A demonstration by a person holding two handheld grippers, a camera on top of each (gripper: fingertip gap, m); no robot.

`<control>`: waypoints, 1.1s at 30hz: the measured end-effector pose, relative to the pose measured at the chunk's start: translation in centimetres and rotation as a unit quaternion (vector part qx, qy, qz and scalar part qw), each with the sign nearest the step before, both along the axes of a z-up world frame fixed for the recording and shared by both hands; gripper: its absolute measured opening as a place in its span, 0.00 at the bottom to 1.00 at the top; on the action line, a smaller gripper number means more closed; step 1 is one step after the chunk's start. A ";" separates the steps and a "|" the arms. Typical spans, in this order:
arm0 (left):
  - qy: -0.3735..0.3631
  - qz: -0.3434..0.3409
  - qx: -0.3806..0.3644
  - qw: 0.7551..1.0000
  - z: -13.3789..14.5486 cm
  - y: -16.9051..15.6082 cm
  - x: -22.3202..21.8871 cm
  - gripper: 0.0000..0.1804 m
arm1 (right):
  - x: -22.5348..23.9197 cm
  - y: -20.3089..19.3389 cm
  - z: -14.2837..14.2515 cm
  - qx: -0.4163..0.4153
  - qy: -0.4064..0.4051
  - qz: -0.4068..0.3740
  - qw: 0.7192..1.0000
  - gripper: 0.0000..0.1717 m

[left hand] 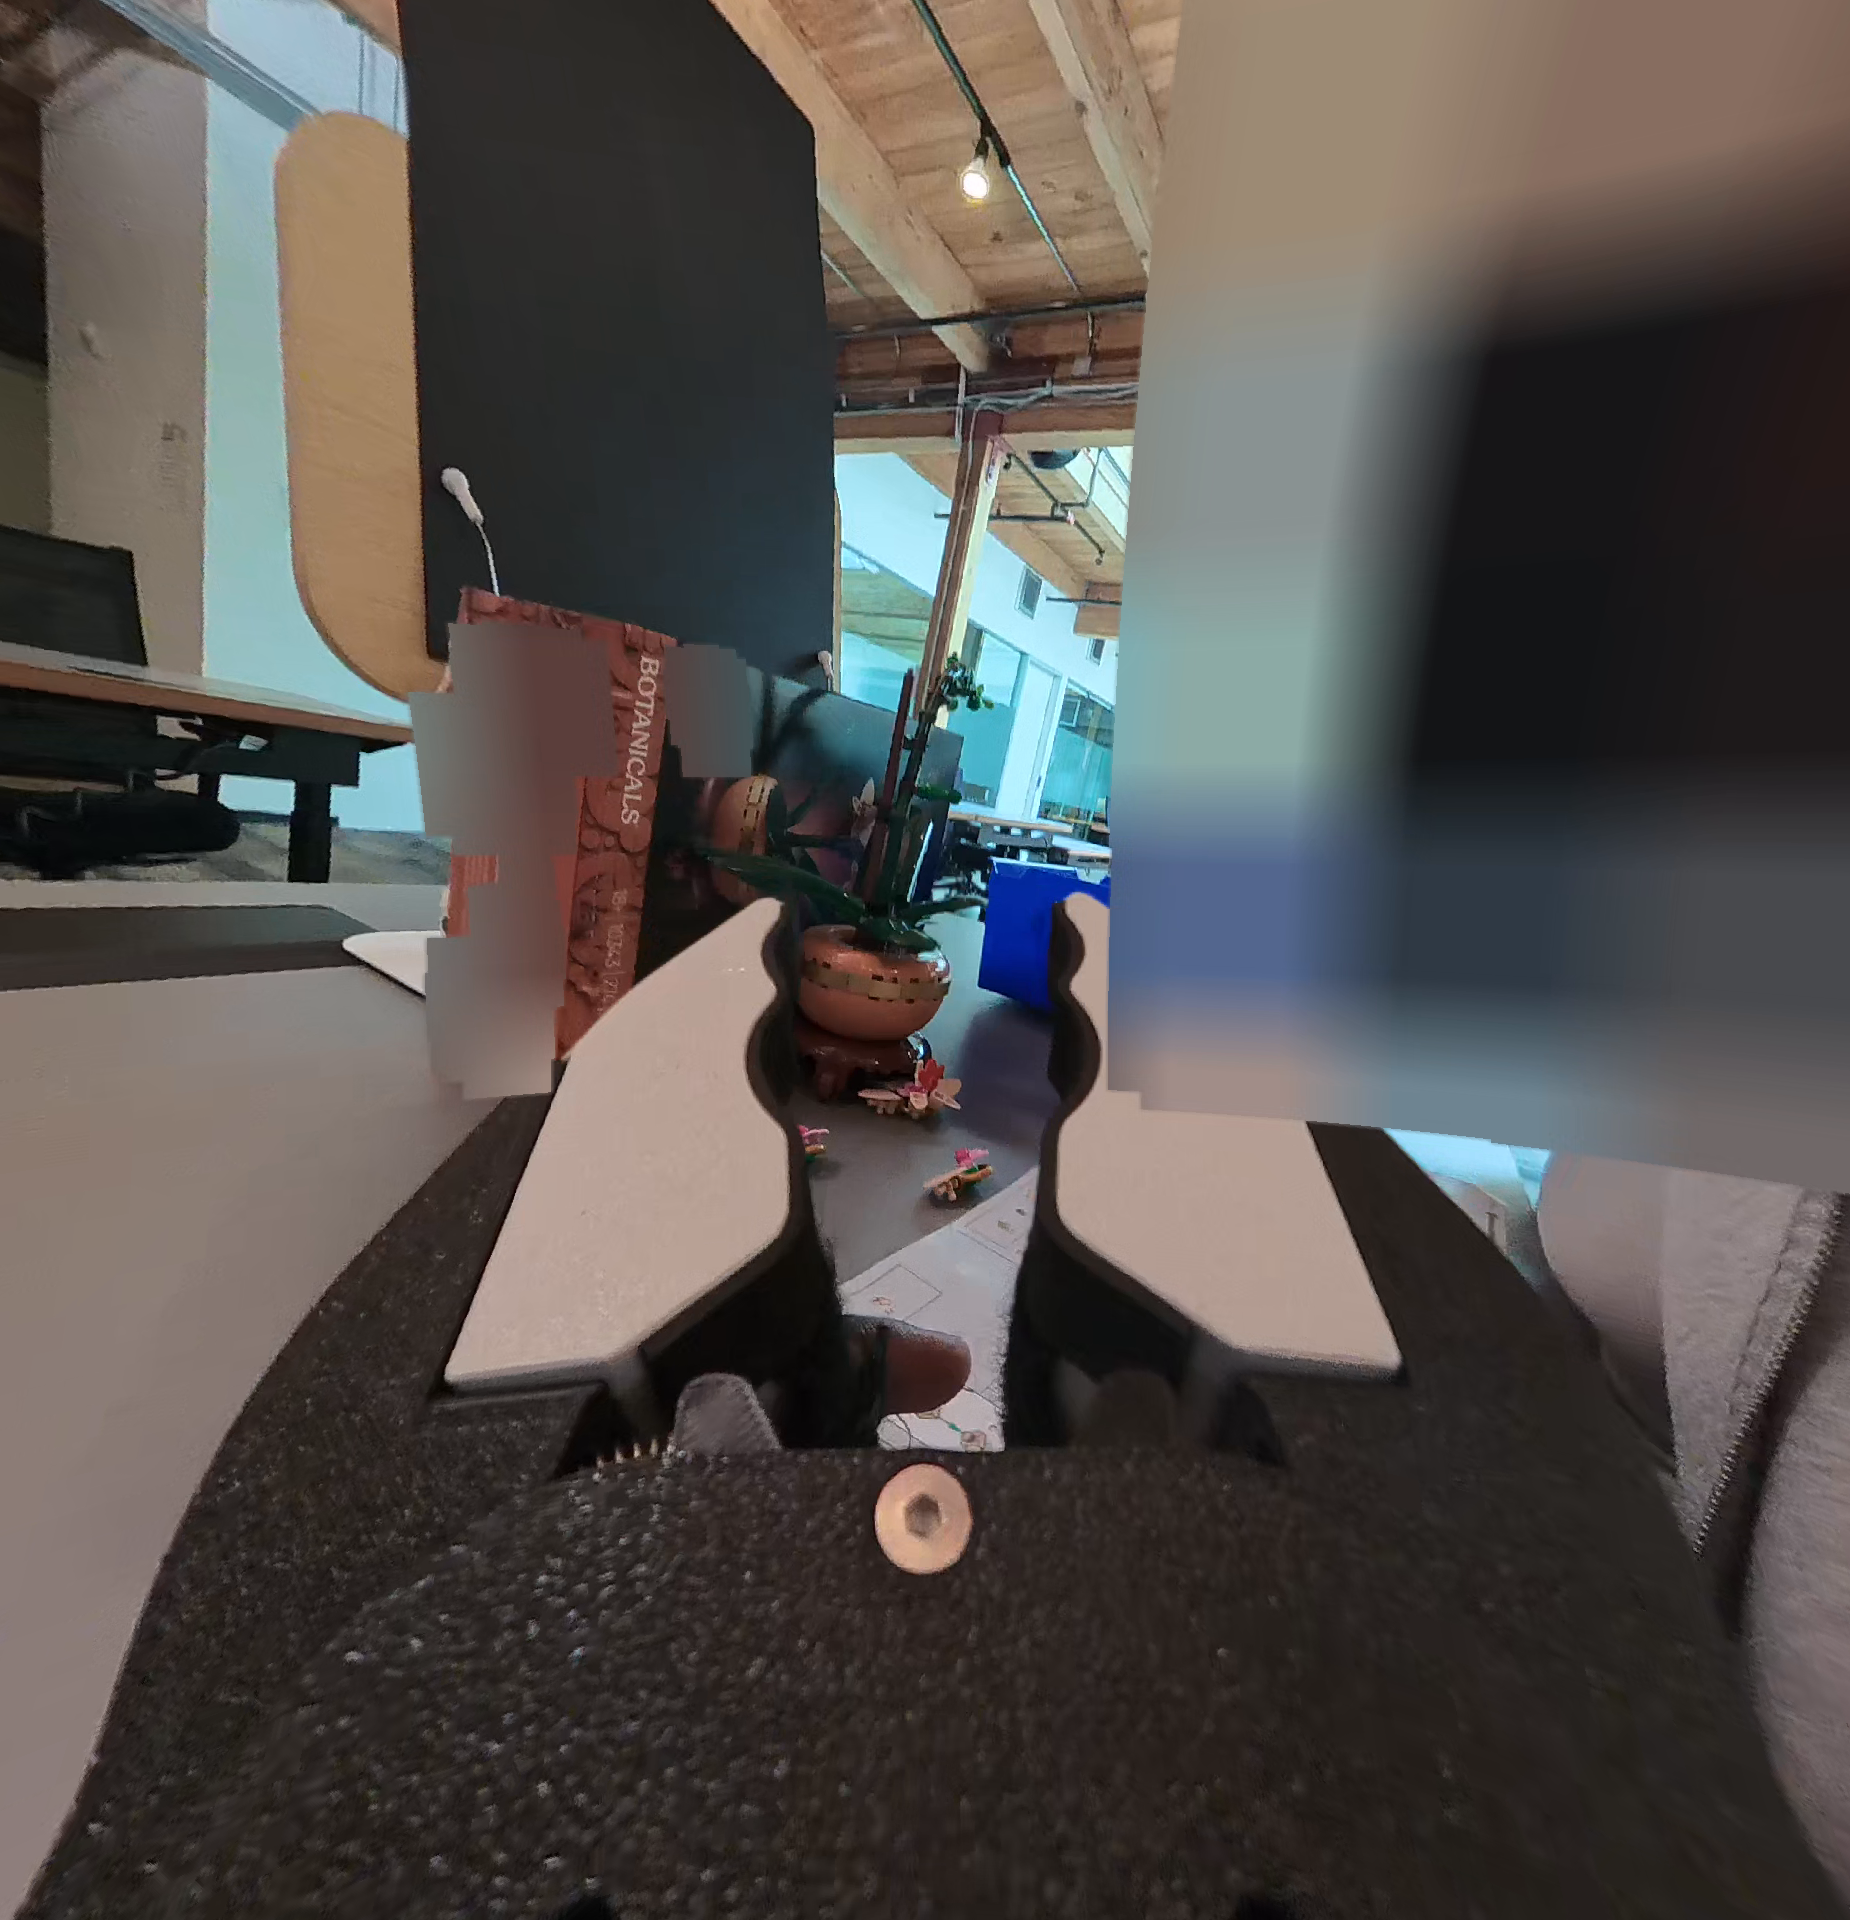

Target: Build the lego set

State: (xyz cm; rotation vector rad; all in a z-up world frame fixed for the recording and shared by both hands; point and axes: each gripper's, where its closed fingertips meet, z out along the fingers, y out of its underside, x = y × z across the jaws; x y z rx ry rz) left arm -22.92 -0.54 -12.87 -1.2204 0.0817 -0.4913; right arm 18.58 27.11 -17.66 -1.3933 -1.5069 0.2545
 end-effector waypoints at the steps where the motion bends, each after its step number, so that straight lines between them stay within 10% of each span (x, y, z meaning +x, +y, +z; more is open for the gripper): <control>1: 0.001 -0.005 -0.009 1.000 0.0 0.1 0.2 0.27 | 0.3 -0.1 0.9 0.008 0.025 -0.014 1.000 0.08; 6: 0.036 -0.050 -0.043 0.997 1.6 -0.2 2.6 0.26 | 1.5 -3.6 6.6 -0.064 0.239 -0.031 0.969 0.00; 14: 0.187 -0.042 -0.036 0.981 6.3 -1.4 6.1 0.03 | 0.8 -11.5 11.7 -0.228 0.498 0.075 0.833 0.00; 20: 0.246 -0.104 0.002 0.964 12.0 -1.1 10.2 0.00 | -3.7 -16.9 14.4 -0.124 0.505 0.114 0.846 0.00; 25: 0.248 -0.102 -0.017 0.963 16.8 -0.6 11.8 0.04 | -10.0 -22.5 16.7 -0.219 0.413 0.216 0.857 0.00; 33: 0.283 -0.049 -0.110 0.951 11.8 2.0 11.7 0.06 | -16.4 -23.2 16.2 -0.166 0.228 0.279 0.918 0.00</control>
